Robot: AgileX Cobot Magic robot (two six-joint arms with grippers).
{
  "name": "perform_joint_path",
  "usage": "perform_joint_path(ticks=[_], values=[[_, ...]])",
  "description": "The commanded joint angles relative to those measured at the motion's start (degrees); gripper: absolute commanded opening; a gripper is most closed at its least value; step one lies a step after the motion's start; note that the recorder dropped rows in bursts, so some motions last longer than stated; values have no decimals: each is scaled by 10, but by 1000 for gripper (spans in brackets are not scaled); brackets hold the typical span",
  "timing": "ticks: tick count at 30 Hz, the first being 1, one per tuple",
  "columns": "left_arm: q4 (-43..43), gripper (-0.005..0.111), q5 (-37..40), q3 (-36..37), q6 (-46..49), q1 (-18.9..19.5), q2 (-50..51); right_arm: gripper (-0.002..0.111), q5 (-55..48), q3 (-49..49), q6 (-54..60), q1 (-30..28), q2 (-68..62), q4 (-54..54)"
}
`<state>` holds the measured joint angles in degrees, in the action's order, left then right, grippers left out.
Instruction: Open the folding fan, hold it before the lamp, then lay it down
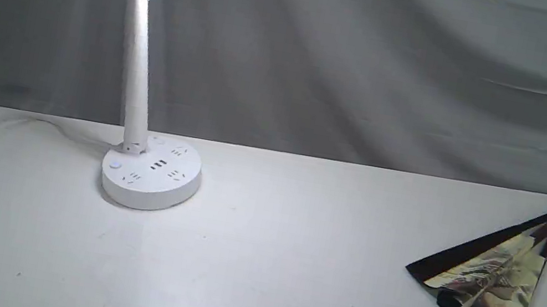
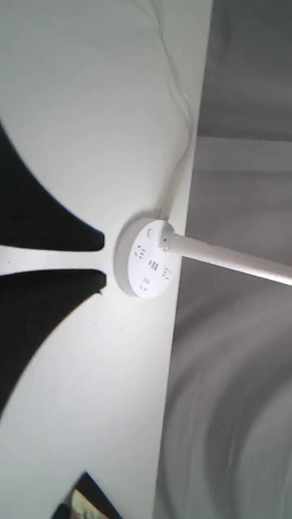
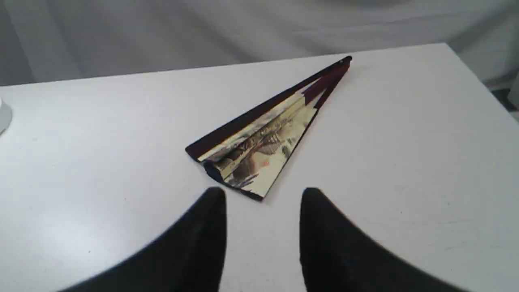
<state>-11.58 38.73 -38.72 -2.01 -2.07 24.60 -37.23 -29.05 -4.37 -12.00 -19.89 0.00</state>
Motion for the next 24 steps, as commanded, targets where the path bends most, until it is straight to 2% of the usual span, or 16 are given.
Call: perform_joint_path(ticks=[1,6,10,24], values=[[-3,16,-1,-2,14,1,43,37,10,-1,-2,1,-31,19],[-3,27,-10,-2,39,1,105,45,8,-4,-2,1,-75,71],[-3,32,-25,-2,42,1,149,46,-2,-15,-2,1,-113,92],[0,33,-44,-2,69,1,290,46,0,-58,-2,1,-277,115]])
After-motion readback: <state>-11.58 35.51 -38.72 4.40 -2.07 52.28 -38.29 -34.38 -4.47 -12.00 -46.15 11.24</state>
